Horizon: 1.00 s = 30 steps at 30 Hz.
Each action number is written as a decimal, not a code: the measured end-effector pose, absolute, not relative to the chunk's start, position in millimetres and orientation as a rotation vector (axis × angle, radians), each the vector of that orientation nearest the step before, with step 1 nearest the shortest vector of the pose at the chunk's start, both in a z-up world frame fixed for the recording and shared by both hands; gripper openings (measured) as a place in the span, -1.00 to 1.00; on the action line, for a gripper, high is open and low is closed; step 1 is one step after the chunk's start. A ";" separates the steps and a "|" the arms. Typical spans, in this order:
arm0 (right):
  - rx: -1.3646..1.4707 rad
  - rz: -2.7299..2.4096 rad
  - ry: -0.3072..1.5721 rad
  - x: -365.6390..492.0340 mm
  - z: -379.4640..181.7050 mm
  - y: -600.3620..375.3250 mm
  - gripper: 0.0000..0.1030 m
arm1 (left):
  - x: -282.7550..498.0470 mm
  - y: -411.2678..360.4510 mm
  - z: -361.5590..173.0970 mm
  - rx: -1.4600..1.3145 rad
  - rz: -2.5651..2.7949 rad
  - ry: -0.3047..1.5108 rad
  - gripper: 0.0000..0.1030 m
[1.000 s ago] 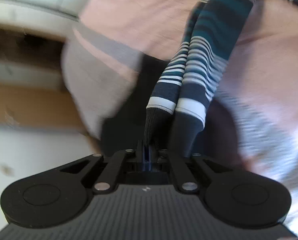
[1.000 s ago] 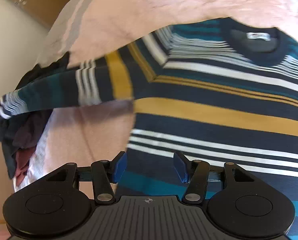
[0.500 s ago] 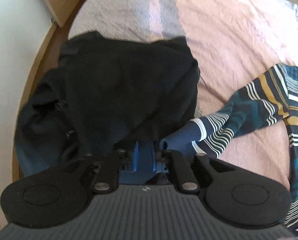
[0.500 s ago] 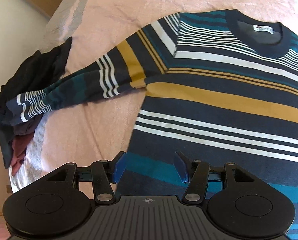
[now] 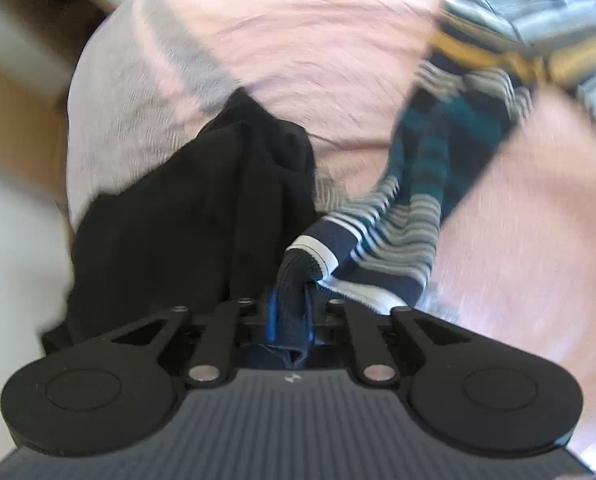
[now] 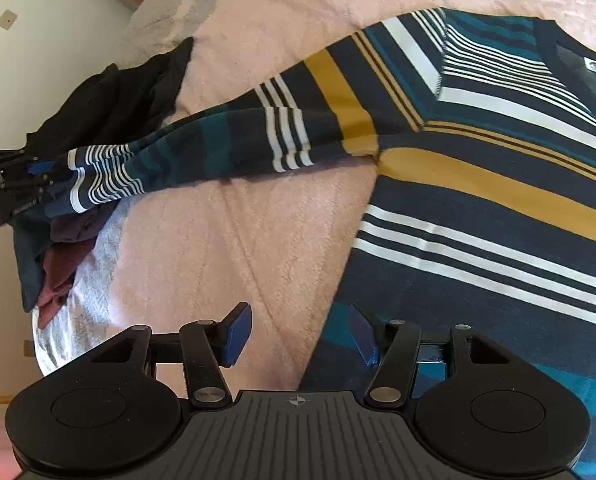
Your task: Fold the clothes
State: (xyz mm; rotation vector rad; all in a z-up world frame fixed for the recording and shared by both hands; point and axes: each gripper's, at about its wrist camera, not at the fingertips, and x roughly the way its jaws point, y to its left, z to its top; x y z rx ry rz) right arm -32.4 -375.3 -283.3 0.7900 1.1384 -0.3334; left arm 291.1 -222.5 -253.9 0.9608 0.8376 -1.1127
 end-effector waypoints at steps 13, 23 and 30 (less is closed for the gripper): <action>0.852 -0.445 1.120 -61.2 -282.6 -395.6 0.13 | 365.8 -203.6 -236.3 0.390 -0.857 1.205 -0.53; 0.872 -0.472 1.096 -73.5 -279.6 -394.8 0.13 | 274.6 -218.3 -212.2 0.821 -1.096 0.770 -0.41; 0.905 -0.625 1.039 -130.7 -272.2 -415.7 0.13 | 211.2 -265.6 -228.4 0.887 -1.259 0.796 -0.41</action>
